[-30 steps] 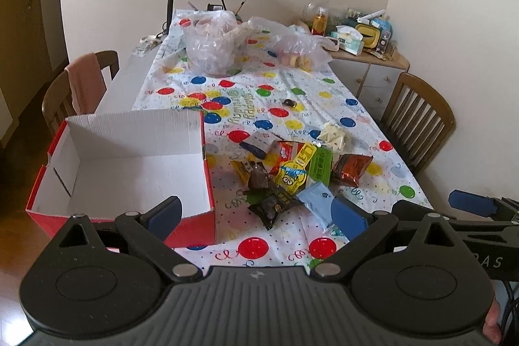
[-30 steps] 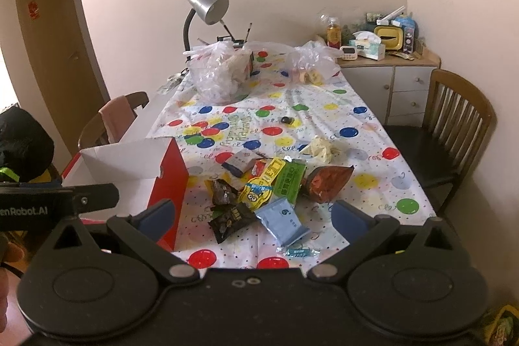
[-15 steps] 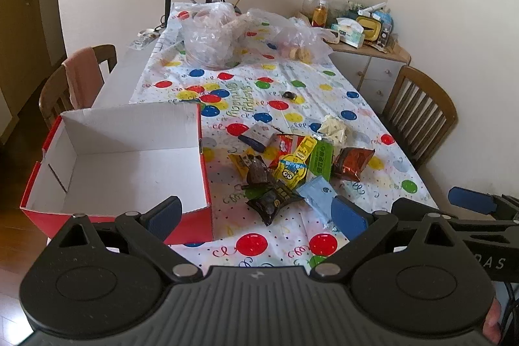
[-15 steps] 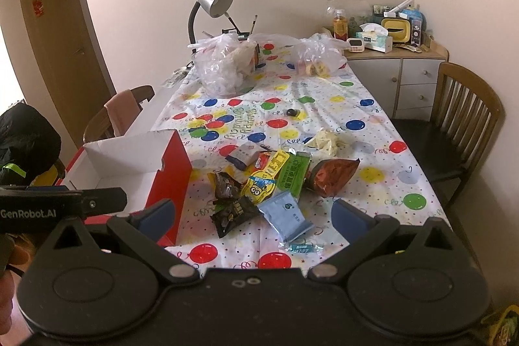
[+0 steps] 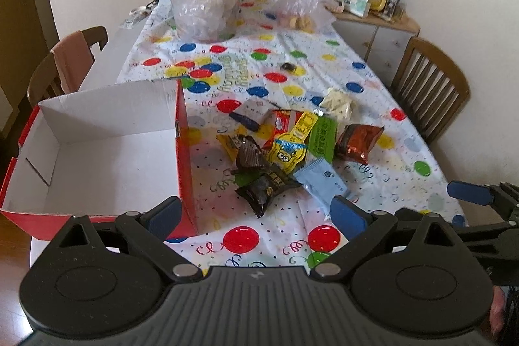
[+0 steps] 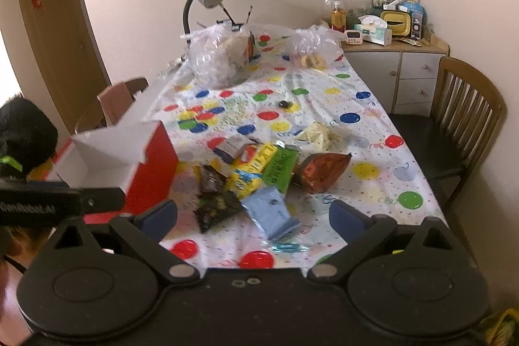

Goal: Organize snacks
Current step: 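Grasp the black sesame candy packet with the left gripper while the right gripper grasps the small teal candy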

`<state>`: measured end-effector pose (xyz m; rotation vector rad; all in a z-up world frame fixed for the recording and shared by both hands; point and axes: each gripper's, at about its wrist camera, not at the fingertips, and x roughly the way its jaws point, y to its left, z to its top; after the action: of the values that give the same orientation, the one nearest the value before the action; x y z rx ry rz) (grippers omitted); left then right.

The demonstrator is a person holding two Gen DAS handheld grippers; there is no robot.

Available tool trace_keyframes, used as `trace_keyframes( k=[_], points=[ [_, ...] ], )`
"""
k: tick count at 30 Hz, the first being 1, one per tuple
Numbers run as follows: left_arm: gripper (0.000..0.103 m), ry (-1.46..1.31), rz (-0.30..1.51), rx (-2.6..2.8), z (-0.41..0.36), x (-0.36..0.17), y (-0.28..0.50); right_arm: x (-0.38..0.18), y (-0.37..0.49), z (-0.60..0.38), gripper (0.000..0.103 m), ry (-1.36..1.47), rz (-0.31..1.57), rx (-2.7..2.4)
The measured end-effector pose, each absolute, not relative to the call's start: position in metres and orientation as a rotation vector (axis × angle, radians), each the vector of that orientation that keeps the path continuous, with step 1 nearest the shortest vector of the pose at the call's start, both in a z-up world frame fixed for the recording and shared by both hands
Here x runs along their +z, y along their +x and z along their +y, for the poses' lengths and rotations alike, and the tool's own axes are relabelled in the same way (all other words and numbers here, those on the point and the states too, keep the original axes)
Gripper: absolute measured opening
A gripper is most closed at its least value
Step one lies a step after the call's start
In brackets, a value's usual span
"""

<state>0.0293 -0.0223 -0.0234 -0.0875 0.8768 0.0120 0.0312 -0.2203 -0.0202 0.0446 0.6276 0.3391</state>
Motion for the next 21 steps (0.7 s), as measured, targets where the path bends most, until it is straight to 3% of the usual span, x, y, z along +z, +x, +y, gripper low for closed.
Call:
trace_keyframes(
  k=[9, 21],
  points=[
    [0.098, -0.023, 0.947, -0.009, -0.050, -0.058, 0.070, -0.069, 0.078, -0.234, 0.089, -0.107, 0.725, 0.482],
    [0.091, 0.106, 1.026, -0.082, -0.055, -0.109, 0.128, -0.130, 0.133, -0.221, 0.064, -0.317, 0.851, 0.721]
  ],
)
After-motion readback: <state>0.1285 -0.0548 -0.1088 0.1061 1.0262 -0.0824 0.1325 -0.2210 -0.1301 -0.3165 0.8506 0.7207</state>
